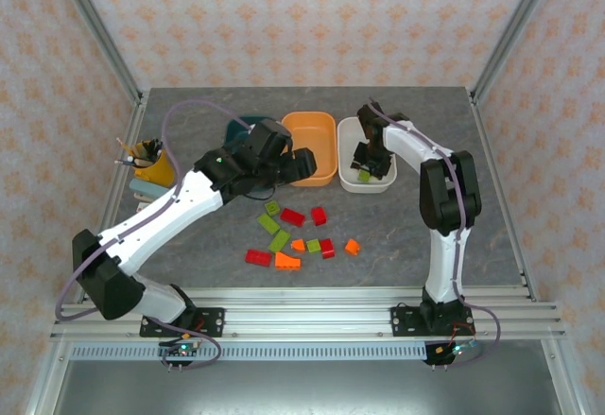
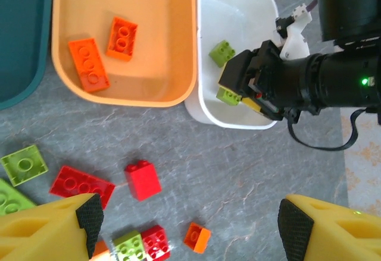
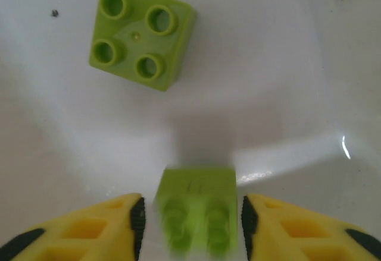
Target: Sort the legos into containers by color
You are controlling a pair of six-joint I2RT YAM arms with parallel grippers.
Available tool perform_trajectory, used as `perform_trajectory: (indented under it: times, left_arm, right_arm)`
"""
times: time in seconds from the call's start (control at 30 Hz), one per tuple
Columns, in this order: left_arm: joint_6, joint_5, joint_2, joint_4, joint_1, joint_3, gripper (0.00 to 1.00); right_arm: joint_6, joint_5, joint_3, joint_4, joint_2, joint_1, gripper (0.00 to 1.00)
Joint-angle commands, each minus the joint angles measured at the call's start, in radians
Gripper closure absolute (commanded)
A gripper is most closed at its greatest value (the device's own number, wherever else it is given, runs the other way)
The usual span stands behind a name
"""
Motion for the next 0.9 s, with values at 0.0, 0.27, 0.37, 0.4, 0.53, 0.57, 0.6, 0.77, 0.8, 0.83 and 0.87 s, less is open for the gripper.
perform_trajectory:
  times: [0.0,0.27,0.37,0.4,0.53,0.57,0.6,0.77,0.8,0.83,0.87]
  left_arm:
    - [-0.032,-0.053,-0.064,-0.045,0.011,-0.046,0.20]
    - [-0.055,-0.063,-0.130,-0.083,0.011,-0.121,0.20]
    - [-0.071,-0.073,-0.148,-0.111,0.013,-0.151,0.21]
    - [-0.080,-0.077,-0.156,-0.123,0.013,-0.162,0.21]
    - [-0.193,-0.096,-0.170,-0.244,0.028,-0.230,0.22]
    - [-0.242,-0.099,-0.175,-0.279,0.031,-0.261,0.22]
    - [-0.287,-0.094,-0.184,-0.295,0.031,-0.295,0.23]
    - [-0.593,-0.011,-0.285,-0.155,0.034,-0.568,0.24]
    - [-0.649,-0.004,-0.302,-0.126,0.034,-0.605,0.24]
    - [-0.708,-0.002,-0.312,-0.096,0.034,-0.636,0.24]
    - [-0.760,-0.003,-0.316,-0.077,0.034,-0.655,0.24]
  right_arm:
    - [-0.027,-0.012,0.051,-0.043,-0.028,0.001,0.44]
    - [-0.037,0.030,0.043,-0.076,-0.179,0.011,0.41]
    - [-0.053,0.059,0.006,-0.072,-0.279,0.039,0.41]
    - [-0.060,0.063,-0.011,-0.066,-0.311,0.056,0.41]
    - [-0.107,0.044,-0.137,0.011,-0.464,0.180,0.42]
    - [-0.124,0.035,-0.187,0.041,-0.506,0.229,0.41]
    - [-0.144,0.024,-0.230,0.075,-0.543,0.275,0.41]
    - [-0.197,-0.076,-0.545,0.396,-0.749,0.520,0.34]
    - [-0.210,-0.082,-0.608,0.470,-0.790,0.558,0.32]
    - [-0.228,-0.068,-0.676,0.547,-0.836,0.613,0.30]
    - [-0.240,-0.049,-0.733,0.605,-0.865,0.653,0.28]
